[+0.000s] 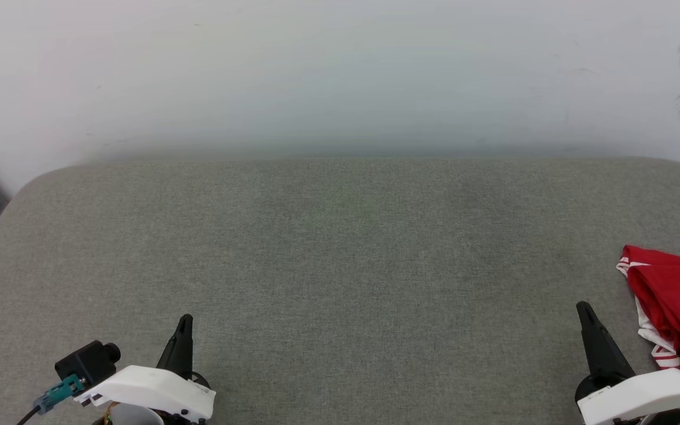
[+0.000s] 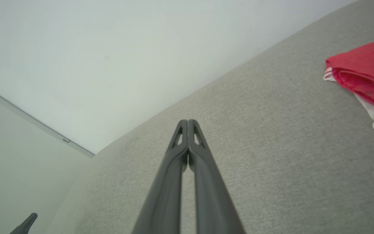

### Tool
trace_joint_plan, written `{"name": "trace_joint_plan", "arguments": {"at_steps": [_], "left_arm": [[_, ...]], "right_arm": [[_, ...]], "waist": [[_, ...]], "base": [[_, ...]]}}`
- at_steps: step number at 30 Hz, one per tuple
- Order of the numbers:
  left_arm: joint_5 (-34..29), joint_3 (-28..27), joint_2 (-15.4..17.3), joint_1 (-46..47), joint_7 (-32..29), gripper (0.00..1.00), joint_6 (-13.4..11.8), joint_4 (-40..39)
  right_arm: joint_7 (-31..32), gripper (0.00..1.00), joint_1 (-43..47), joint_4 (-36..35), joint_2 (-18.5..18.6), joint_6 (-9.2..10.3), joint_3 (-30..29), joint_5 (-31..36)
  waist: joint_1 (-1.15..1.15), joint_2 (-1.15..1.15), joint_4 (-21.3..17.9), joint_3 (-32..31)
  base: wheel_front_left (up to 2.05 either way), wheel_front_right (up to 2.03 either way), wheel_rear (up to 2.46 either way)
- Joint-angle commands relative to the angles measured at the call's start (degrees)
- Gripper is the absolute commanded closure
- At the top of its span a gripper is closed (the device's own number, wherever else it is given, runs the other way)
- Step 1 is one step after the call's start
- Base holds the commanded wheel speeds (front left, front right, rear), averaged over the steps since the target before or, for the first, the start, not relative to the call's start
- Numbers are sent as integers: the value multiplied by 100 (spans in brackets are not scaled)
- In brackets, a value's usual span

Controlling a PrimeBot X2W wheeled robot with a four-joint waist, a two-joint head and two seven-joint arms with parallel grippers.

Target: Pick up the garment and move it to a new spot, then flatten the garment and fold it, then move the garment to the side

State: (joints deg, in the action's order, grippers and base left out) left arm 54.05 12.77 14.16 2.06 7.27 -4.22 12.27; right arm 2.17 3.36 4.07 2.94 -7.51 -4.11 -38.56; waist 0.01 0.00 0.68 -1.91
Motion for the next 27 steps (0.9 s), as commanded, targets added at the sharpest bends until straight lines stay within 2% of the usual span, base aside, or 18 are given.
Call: {"name": "trace_joint_plan", "arguments": {"at_steps": [1,27], "left_arm": [[162,-114,-6,184,-41,100,62,-58],[1546,-773,-407,282,-519,100,482,18]], "right_arm": [[21,100,-175,-18,17,1,-21,-236],[173,100,-486,356,18,1,-95,-2155]], "waist": [[0,0,-1,4],[0,0,-20,62]], "base": [[0,0,0],[0,0,0]]}}
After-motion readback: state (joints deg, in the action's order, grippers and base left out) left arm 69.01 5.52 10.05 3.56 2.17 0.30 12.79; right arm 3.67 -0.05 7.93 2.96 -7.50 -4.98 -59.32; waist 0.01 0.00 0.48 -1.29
